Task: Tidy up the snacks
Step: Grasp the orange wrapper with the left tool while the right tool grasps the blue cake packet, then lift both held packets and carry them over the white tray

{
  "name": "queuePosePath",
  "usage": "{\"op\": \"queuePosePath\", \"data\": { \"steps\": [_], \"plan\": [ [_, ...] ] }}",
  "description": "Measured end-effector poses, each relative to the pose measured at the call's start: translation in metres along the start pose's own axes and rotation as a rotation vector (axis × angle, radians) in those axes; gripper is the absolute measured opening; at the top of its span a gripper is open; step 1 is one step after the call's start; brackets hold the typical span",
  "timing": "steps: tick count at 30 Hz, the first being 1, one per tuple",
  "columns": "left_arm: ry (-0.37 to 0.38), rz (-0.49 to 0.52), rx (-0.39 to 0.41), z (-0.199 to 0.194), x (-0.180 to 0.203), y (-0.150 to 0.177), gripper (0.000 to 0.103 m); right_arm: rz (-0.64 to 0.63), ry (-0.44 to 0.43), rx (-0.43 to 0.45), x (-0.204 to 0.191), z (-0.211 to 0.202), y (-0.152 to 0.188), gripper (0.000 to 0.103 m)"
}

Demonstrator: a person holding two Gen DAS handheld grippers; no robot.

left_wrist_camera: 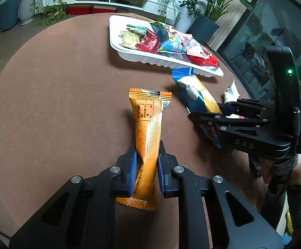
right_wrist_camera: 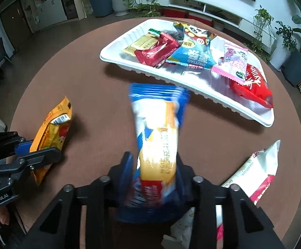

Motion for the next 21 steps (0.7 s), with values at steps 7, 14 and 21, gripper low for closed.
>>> {"op": "queuePosePath", "data": {
  "steps": [7,14,21],
  "plan": [
    [0.012,-0.011,0.006,-0.001,-0.001,0.000,0.014,0.067,-0.051,0.024,-0.003,-0.005,0.003,0.028],
    [0.043,-0.033,0.043,-0.011,0.000,-0.003,0.014,0.175,-0.126,0.103,-0.005,-0.032,0.010,0.028],
    [0.073,-0.038,0.069,-0.024,0.009,-0.009,0.014,0.271,-0.200,0.189,0.001,-0.069,0.020,0.028]
  ]
}}
Point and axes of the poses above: each gripper's, at about its wrist camera, not at the fingertips, and z roughly the way its jaws point, x to its right, y to its underside, the point moved 8 cm from there along z, roughly the way its jaws point, and after that the axes turned 10 degrees about -z, right-handed, at the moved point
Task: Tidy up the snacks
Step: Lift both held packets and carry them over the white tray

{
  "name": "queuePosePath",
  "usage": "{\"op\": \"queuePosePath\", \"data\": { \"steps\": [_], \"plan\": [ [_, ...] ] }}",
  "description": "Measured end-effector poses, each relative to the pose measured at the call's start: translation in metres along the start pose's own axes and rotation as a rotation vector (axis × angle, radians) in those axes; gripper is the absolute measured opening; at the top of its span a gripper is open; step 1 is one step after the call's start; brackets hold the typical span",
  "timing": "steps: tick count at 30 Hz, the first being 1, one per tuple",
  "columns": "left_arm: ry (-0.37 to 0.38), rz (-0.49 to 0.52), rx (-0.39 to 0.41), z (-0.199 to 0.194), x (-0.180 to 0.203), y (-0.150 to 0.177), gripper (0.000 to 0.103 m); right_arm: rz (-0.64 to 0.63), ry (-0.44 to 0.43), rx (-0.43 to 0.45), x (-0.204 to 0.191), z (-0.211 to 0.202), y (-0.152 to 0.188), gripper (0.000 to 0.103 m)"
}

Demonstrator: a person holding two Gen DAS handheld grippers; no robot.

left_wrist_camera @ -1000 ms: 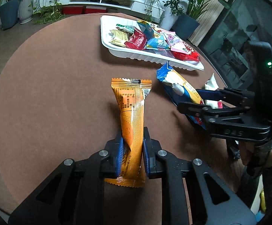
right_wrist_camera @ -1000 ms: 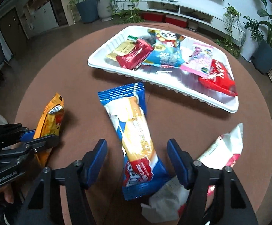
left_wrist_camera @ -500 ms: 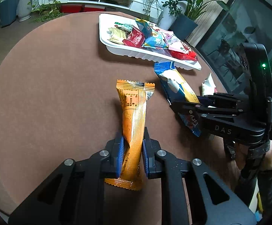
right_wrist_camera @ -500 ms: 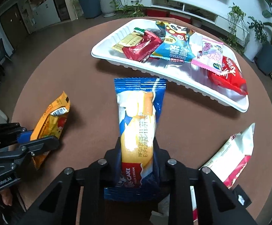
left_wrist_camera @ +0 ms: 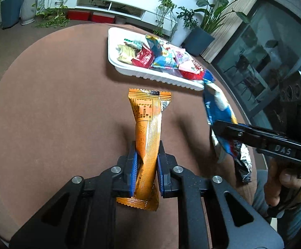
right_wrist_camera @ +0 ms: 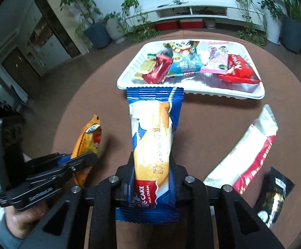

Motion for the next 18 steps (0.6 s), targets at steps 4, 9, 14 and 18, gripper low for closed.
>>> {"op": "queuePosePath", "data": {
  "steps": [4,9,14,18],
  "plan": [
    [0.018,-0.009,0.018,-0.009,0.003,-0.007,0.014,0.060,-0.019,0.040,0.015,-0.021,-0.001,0.028],
    [0.034,-0.028,0.040,-0.018,0.001,-0.021,0.014,0.127,-0.015,0.081,0.039,-0.042,-0.004,0.028],
    [0.037,-0.043,0.061,-0.027,-0.005,-0.037,0.014,0.177,0.003,0.116,0.066,-0.061,-0.008,0.028],
    [0.029,-0.044,0.089,-0.038,-0.010,-0.058,0.014,0.232,0.022,0.143,0.093,-0.073,-0.011,0.028]
  ]
}}
Point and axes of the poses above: each gripper's, at about its wrist camera, not at the fingertips, and z roughly the way its jaws point, x to its right, y to its underside, the point moved 8 cm from there along z, roughly the way its jaws point, and after that the axes turned 10 degrees about -z, right-handed, at the moved point
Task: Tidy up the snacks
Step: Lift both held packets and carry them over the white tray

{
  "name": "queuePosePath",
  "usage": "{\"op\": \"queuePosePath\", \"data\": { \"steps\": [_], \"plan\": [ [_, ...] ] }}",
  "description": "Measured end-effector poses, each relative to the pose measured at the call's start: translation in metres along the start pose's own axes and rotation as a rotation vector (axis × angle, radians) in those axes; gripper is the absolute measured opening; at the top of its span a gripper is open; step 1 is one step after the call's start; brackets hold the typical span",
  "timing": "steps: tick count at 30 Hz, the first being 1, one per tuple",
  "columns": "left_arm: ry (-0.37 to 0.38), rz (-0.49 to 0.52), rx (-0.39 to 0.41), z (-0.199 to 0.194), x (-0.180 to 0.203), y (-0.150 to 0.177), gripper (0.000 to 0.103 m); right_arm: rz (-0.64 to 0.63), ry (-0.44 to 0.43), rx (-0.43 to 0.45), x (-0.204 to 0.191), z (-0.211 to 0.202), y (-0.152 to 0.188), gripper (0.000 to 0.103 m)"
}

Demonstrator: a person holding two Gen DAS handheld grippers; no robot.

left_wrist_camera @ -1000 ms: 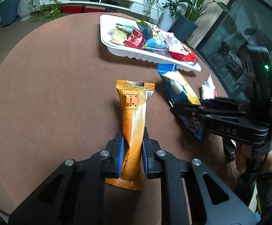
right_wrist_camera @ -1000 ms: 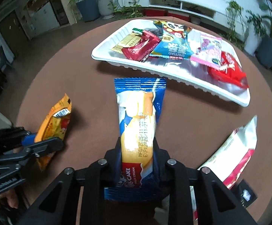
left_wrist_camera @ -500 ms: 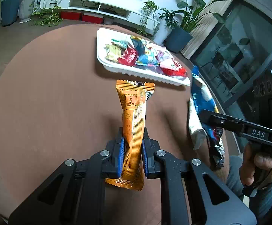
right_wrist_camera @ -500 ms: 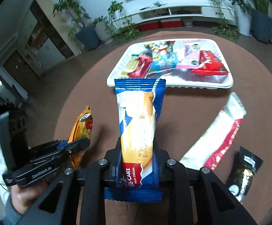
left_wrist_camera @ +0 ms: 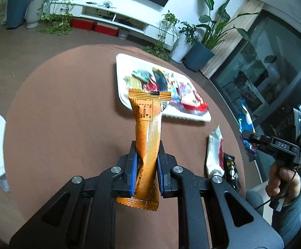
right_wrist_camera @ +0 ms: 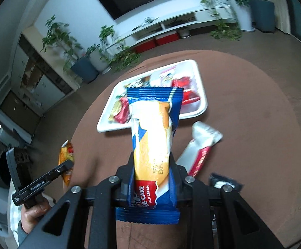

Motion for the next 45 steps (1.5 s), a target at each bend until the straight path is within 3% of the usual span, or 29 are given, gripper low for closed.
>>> {"op": "queuePosePath", "data": {
  "steps": [6,10,14,18,27,45],
  "plan": [
    [-0.012,0.032,0.047,-0.005,0.006,-0.055,0.014,0.033,0.068,0.069,0.028,-0.022,-0.041,0.028],
    [-0.020,0.076,0.066,0.001,0.023,-0.094,0.014,-0.003,0.083,0.116,0.020,-0.026,-0.083,0.028],
    [-0.030,0.131,0.032,0.032,0.047,-0.127,0.014,-0.069,0.061,0.134,-0.009,-0.008,-0.126,0.028],
    [-0.049,0.137,-0.023,0.077,0.051,-0.143,0.014,-0.107,0.036,0.079,-0.028,0.032,-0.147,0.028],
    [-0.099,0.122,-0.088,0.156,0.031,-0.142,0.014,-0.140,0.068,-0.094,-0.031,0.130,-0.141,0.028],
    [-0.140,0.096,-0.122,0.217,0.015,-0.124,0.015,-0.158,0.133,-0.205,-0.015,0.192,-0.119,0.028]
  ]
}}
Point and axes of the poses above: each gripper's, at about its wrist camera, not at the fingertips, and z roughly the way its jaws point, x to its right, y to its underside, the point moved 8 cm from there along z, roughly the way its jaws point, and after that the axes turned 10 degrees about -z, right-handed, at the moved point
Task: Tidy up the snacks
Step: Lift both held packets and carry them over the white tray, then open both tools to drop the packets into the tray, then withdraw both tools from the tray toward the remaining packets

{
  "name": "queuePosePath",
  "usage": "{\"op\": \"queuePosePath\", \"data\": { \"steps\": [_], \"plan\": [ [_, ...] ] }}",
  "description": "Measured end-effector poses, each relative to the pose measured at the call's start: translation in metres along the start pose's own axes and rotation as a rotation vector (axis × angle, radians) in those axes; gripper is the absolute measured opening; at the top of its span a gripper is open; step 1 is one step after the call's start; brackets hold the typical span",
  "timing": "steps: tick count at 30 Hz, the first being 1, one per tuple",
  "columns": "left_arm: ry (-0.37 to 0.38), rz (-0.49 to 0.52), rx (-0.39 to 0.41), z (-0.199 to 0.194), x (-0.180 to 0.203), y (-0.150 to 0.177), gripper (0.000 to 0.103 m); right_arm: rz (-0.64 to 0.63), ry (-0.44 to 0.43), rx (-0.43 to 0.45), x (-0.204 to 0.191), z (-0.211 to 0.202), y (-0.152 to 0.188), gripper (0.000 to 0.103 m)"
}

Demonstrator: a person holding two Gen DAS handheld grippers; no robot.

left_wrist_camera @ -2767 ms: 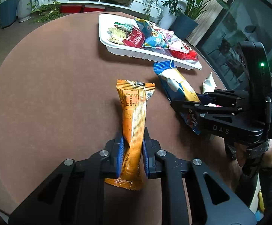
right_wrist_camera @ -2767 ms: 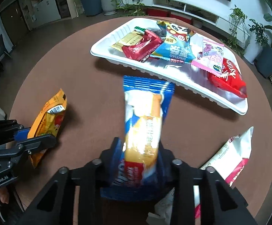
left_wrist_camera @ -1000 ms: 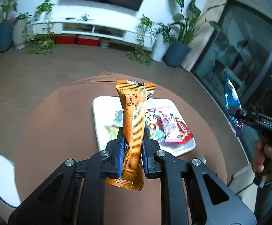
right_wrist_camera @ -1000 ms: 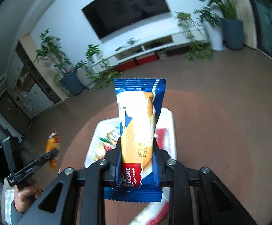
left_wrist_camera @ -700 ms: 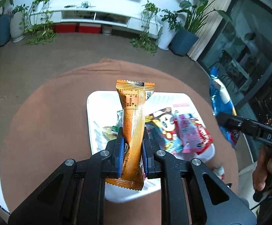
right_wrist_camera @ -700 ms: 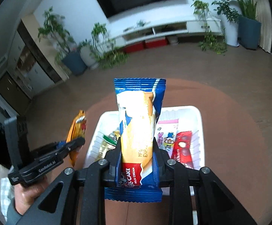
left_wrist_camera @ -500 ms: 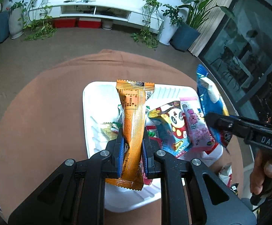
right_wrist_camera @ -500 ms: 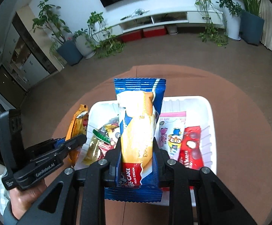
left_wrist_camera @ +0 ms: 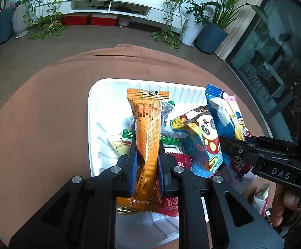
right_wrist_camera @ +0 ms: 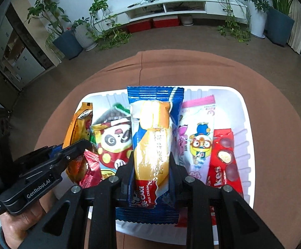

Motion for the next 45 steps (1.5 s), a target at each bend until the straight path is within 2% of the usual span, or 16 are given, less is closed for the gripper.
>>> {"op": "queuePosePath", "data": {
  "steps": [9,13,18,20,21,22,24,27,29,32,34,37,39,42,45],
  "plan": [
    [-0.012,-0.004,-0.014,0.005,0.000,0.002,0.016,0.001,0.002,-0.011,0.001,0.008,0.006,0.028],
    [-0.018,-0.011,-0.012,0.003,0.000,0.002,0.016,0.002,0.004,-0.011,0.001,0.007,0.004,0.032],
    [-0.021,-0.013,-0.002,-0.005,0.002,0.005,0.023,0.005,0.003,0.002,0.000,0.005,0.003,0.037],
    [-0.018,-0.018,0.005,-0.008,0.001,0.006,0.028,0.004,0.002,0.006,-0.001,0.003,0.003,0.040],
    [-0.017,-0.019,0.008,-0.010,0.002,0.006,0.037,0.004,0.002,0.008,-0.001,0.002,0.003,0.041],
    [-0.018,-0.021,0.014,-0.012,0.002,0.006,0.057,0.003,0.000,0.011,-0.001,0.001,0.003,0.042],
    [0.006,-0.019,0.021,-0.016,0.006,0.007,0.068,0.005,-0.005,0.018,-0.002,-0.003,0.003,0.045],
    [-0.002,-0.010,0.031,-0.022,0.008,0.009,0.074,0.005,-0.012,0.033,-0.005,-0.011,0.004,0.052],
    [0.005,-0.016,0.039,-0.028,0.009,0.011,0.075,0.011,-0.014,0.044,-0.006,-0.019,0.005,0.060],
    [0.012,-0.029,0.057,-0.042,0.008,0.014,0.080,0.028,-0.040,0.072,-0.006,-0.036,0.008,0.065],
    [0.021,-0.030,0.074,-0.055,0.009,0.019,0.089,0.034,-0.051,0.099,-0.006,-0.053,0.010,0.068],
    [0.033,-0.024,0.101,-0.075,0.016,0.028,0.097,0.047,-0.071,0.160,-0.003,-0.085,0.020,0.072],
    [0.043,-0.005,0.114,-0.089,0.024,0.040,0.103,0.064,-0.079,0.207,0.002,-0.109,0.034,0.077],
    [0.059,0.055,0.107,-0.103,0.044,0.067,0.103,0.099,-0.061,0.267,0.015,-0.141,0.066,0.081],
    [0.074,0.169,0.094,-0.106,0.082,0.101,0.103,0.153,-0.038,0.299,0.033,-0.163,0.107,0.084]
  ]
}}
Point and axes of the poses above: each gripper's, at about its wrist camera, not at the fingertips, and z roughly the way its jaws point, x to its right, y to its underside, the point moved 8 cm from there along z, roughly the way its jaws point, and after that the axes turned 10 degrees about -z, right-handed, at the moved point
